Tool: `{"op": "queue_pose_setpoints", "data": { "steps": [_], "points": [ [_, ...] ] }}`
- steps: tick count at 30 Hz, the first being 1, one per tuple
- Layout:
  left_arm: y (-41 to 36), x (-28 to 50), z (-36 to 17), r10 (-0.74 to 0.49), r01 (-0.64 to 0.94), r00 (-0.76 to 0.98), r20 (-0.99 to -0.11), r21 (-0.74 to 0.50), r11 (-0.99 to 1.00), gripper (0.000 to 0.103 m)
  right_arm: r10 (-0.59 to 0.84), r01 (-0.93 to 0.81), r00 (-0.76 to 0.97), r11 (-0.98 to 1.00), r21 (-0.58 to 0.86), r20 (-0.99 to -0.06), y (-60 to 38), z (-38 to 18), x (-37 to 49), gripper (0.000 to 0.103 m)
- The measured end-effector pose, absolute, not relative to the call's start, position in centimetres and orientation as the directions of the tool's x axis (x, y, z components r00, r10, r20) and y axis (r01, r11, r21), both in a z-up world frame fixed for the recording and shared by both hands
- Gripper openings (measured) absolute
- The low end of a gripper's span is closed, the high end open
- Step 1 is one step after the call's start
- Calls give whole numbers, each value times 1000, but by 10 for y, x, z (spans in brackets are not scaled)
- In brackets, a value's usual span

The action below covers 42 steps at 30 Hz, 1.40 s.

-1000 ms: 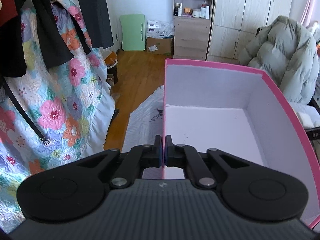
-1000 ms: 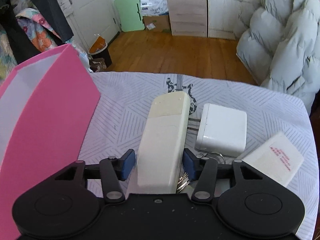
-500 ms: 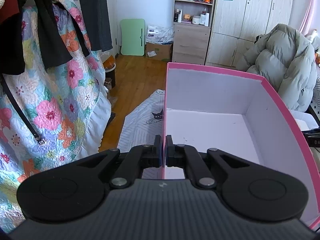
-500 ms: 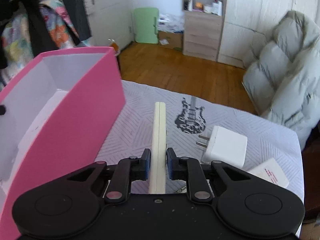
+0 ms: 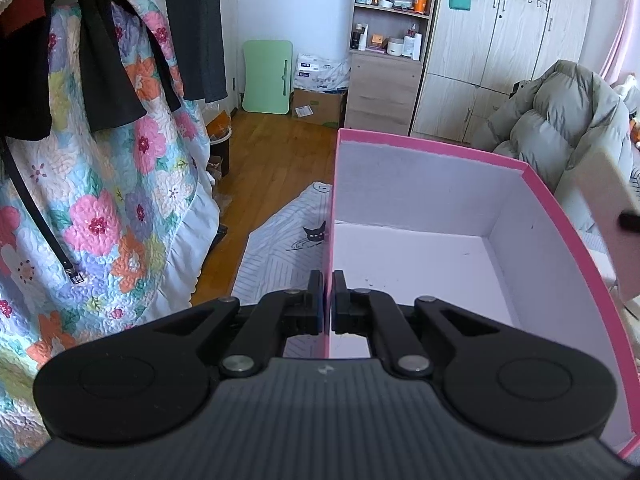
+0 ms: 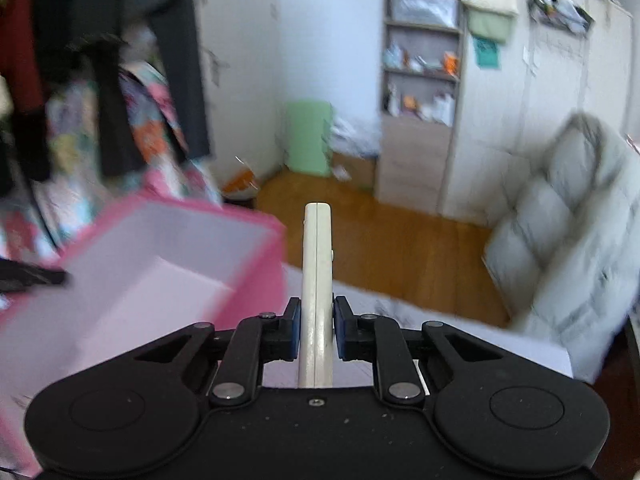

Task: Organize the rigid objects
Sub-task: 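Carry the remote into the pink box and open the right gripper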

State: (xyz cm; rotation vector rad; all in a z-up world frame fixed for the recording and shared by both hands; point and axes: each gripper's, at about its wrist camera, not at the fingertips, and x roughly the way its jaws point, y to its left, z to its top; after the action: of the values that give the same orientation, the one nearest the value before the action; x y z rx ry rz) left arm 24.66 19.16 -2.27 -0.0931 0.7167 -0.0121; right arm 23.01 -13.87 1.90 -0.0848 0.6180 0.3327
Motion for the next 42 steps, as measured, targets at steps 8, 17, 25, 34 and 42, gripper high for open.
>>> {"op": "queue_pose_setpoints", "data": {
  "steps": [8, 17, 25, 34, 42],
  "points": [
    [187, 246, -22, -32, -19, 759, -651, -71, 997, 3, 454, -569, 575, 820, 67, -681, -60, 51, 250, 20],
    [189, 246, -23, -36, -25, 764, -644, -86, 996, 3, 469, -595, 278, 769, 233, -838, 21, -11, 313, 20],
    [191, 245, -24, -38, -33, 768, -639, -99, 995, 3, 281, -574, 418, 819, -12, -864, 49, -31, 314, 20],
    [192, 243, -26, -42, -32, 773, -633, -104, 994, 3, 312, -509, 353, 855, 99, -882, 49, -46, 320, 21],
    [194, 243, -27, -42, -35, 773, -632, -109, 993, 3, 518, -375, 240, 830, 414, -821, 20, -42, 332, 30]
  ]
}}
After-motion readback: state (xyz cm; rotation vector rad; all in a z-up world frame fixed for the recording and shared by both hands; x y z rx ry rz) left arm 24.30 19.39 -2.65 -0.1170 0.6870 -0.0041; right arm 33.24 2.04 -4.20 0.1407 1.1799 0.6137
